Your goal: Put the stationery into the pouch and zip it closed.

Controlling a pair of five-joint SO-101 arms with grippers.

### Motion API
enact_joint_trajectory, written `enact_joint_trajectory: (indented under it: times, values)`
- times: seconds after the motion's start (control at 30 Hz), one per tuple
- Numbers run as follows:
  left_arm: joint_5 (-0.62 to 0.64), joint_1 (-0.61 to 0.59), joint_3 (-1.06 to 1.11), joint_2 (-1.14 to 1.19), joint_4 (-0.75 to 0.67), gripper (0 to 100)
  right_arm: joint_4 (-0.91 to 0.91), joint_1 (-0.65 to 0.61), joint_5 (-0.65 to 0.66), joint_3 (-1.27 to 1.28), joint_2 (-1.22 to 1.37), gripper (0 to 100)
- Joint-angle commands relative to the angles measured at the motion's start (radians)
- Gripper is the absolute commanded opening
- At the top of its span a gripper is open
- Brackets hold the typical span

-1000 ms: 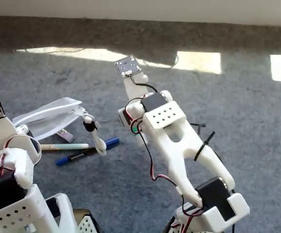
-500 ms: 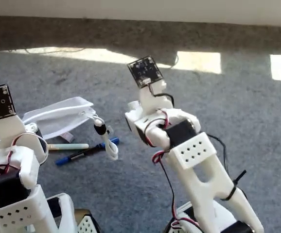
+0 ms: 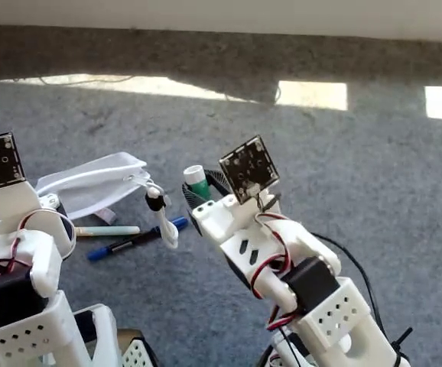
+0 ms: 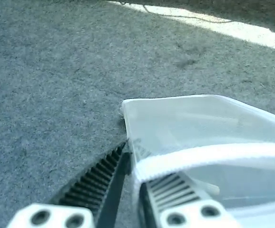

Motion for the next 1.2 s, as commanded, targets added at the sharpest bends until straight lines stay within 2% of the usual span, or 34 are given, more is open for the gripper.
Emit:
enact_joint_trajectory:
  times: [0.0,0.3,0.57,0.83,1.17]
  values:
    - [0.006,0.022,-0.004,-0.010,-0.040,1,-0.065,-0.054,-0.009,0.025,-0.088,0.5]
    - [0.006,0.022,-0.007,-0.010,-0.040,1,-0.265,-0.200,-0.011,0.180,-0.292,0.5]
    - [0.006,0.022,-0.007,-0.010,-0.040,1,-0.694,-0.295,-0.005,0.392,-0.395,0.5]
    - [0.008,0.022,-0.004,-0.010,-0.040,1,-1.069,-0.320,-0.005,0.455,-0.248,0.5]
    - [0.008,0.022,-0.004,-0.010,-0.040,1,-1.532,-0.317,-0.005,0.417,0.137,0.5]
